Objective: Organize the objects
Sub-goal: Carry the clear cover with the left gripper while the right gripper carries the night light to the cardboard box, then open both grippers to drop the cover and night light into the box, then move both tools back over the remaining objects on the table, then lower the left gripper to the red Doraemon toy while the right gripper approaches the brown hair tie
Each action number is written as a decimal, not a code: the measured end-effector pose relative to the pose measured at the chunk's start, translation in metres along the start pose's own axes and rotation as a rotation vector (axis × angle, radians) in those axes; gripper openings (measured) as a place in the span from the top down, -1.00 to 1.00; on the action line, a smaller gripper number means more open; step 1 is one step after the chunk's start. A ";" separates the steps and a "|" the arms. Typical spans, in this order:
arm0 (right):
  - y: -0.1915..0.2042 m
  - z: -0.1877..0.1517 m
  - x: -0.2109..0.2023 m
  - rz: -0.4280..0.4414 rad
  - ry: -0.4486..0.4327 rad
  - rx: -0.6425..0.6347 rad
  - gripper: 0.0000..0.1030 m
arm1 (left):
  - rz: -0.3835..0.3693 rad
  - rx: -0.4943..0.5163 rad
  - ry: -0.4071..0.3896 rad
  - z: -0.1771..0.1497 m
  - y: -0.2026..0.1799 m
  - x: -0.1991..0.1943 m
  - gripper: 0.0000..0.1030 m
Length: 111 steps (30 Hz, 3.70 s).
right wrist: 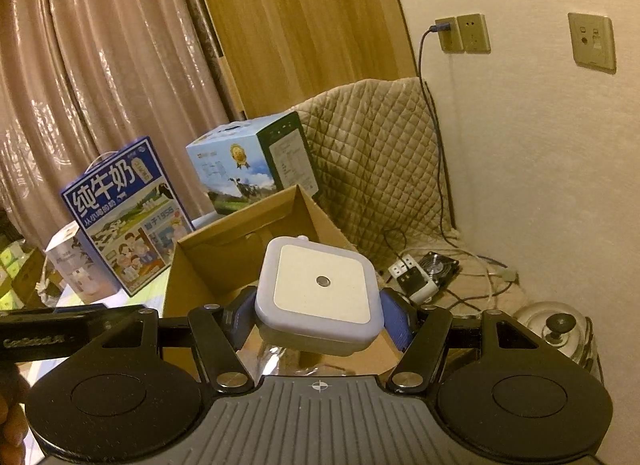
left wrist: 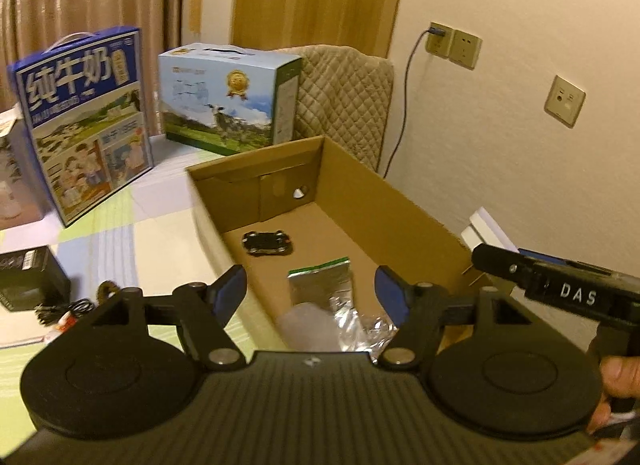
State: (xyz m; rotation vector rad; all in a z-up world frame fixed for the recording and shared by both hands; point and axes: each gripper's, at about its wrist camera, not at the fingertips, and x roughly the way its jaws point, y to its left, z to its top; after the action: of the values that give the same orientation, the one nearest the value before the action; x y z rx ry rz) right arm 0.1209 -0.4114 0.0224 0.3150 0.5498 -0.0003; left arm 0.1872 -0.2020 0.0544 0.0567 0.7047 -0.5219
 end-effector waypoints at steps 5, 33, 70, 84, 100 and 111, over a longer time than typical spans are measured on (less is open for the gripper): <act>0.007 0.003 0.004 0.012 0.004 -0.019 -0.21 | 0.035 -0.032 -0.007 -0.009 0.020 -0.015 -0.28; 0.058 -0.008 -0.023 0.072 0.009 -0.052 -0.44 | 0.141 -0.140 -0.026 -0.052 0.096 -0.082 -0.45; 0.226 -0.069 0.051 0.276 0.142 -0.300 -0.44 | 0.374 -0.305 0.017 -0.121 0.258 -0.107 -0.80; 0.230 -0.091 0.137 0.250 0.230 -0.309 -0.44 | 0.320 -0.295 0.072 -0.123 0.281 -0.048 -0.80; 0.238 -0.094 0.227 0.255 0.267 -0.344 -0.36 | 0.204 -0.159 0.129 -0.096 0.281 0.035 -0.44; 0.239 -0.100 0.256 0.246 0.290 -0.383 -0.17 | 0.152 -0.102 0.152 -0.091 0.290 0.071 -0.25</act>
State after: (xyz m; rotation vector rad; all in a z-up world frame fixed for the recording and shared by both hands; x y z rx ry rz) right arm 0.3084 -0.1332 -0.1198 0.0050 0.7805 0.3890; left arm 0.3162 0.0398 -0.0953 0.0542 0.8672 -0.3372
